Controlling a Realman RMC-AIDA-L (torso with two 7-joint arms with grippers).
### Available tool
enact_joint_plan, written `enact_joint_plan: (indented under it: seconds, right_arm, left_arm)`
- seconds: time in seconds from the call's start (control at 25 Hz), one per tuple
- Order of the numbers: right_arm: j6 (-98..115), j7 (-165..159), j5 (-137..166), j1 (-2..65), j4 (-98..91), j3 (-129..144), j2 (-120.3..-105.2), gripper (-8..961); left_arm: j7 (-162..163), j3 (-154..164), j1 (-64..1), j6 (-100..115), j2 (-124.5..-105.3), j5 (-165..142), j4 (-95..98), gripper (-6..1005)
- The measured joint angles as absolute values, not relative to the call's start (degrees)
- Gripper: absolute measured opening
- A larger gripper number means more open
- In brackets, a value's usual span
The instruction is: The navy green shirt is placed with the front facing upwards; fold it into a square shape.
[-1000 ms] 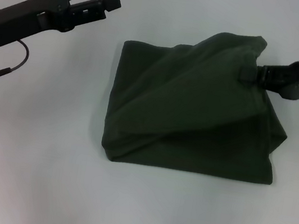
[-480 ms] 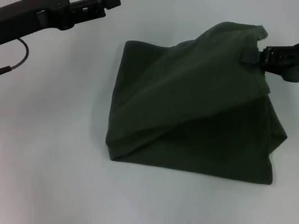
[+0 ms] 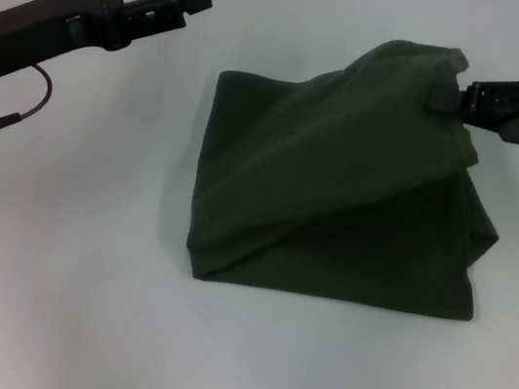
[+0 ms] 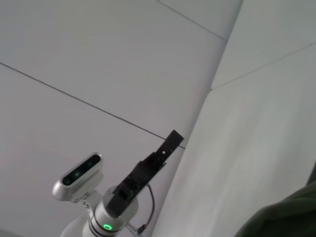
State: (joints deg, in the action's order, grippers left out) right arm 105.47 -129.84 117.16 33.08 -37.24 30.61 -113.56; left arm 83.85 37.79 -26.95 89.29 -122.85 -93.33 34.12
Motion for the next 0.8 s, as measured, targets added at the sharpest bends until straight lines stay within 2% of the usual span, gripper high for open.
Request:
enact_joint_plan:
  seconds: [0.8]
  right_arm:
    - [100.3, -128.0, 118.9, 25.0, -34.0, 31.9, -113.88, 58]
  left_arm:
    - [83.8, 38.1, -26.9, 89.1, -122.97, -93.7, 34.1, 928]
